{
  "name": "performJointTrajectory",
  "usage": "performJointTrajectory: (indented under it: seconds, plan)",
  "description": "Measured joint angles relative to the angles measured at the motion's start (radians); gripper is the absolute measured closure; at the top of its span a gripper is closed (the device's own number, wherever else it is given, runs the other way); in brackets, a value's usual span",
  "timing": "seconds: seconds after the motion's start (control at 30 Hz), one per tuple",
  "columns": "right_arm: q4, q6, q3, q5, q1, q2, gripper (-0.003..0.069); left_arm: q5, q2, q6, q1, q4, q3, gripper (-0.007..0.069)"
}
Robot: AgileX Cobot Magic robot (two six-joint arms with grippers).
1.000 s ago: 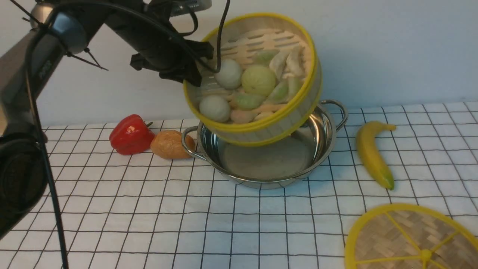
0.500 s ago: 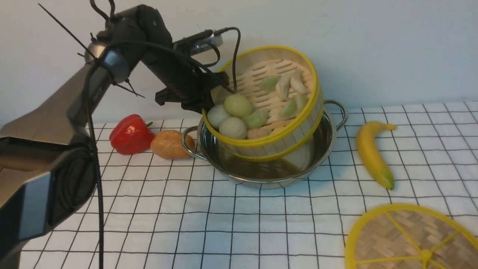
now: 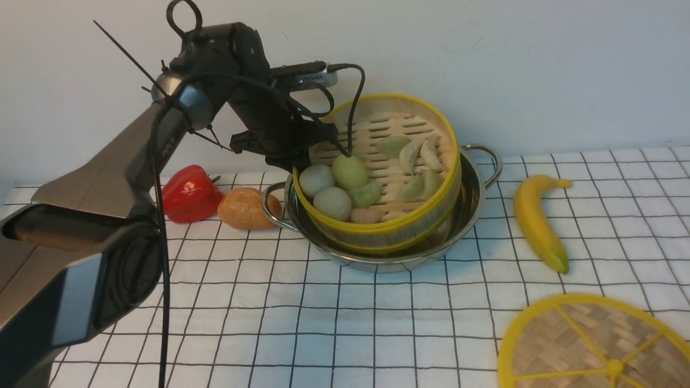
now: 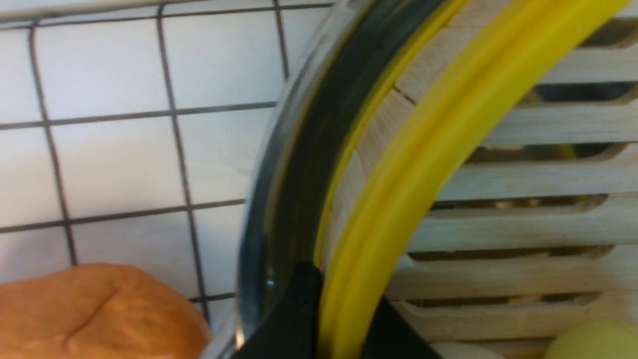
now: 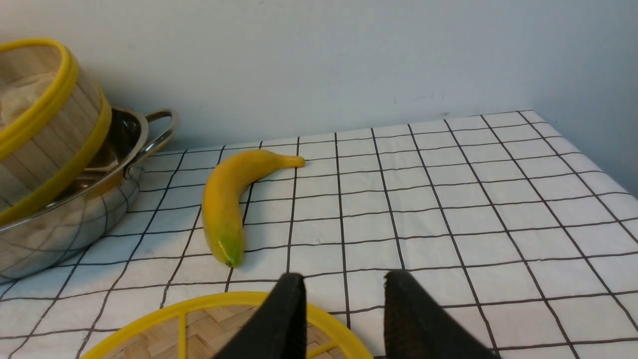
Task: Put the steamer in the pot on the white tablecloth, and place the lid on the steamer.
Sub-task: 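Place the bamboo steamer basket with dumplings into the steel pot with the left gripper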
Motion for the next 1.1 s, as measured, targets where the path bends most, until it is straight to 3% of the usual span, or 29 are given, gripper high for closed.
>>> performJointTrajectory:
  seconds: [0.2, 0.6, 0.8, 0.83, 1.1]
  plan:
    - [0.0, 0.0, 0.0, 0.0, 0.0, 0.0, 0.0416, -0.001, 0.003, 0.01, 0.0, 0.032, 0.0, 0.0599]
    - [0.0, -0.001, 0.0, 0.0, 0.0, 0.0, 0.0416, -0.002, 0.048, 0.076, 0.0, -0.035, 0.0, 0.0585]
    - [0.0, 0.001, 0.0, 0.0, 0.0, 0.0, 0.0416, -0.01, 0.048, 0.068, 0.0, -0.041, -0.003, 0.0461]
    - [0.0, 0.001, 0.0, 0.0, 0.0, 0.0, 0.0416, -0.012, 0.048, 0.076, 0.0, -0.054, -0.005, 0.0386]
    - [0.0, 0.001, 0.0, 0.0, 0.0, 0.0, 0.0416, -0.01, 0.021, 0.139, 0.0, -0.107, -0.024, 0.0089]
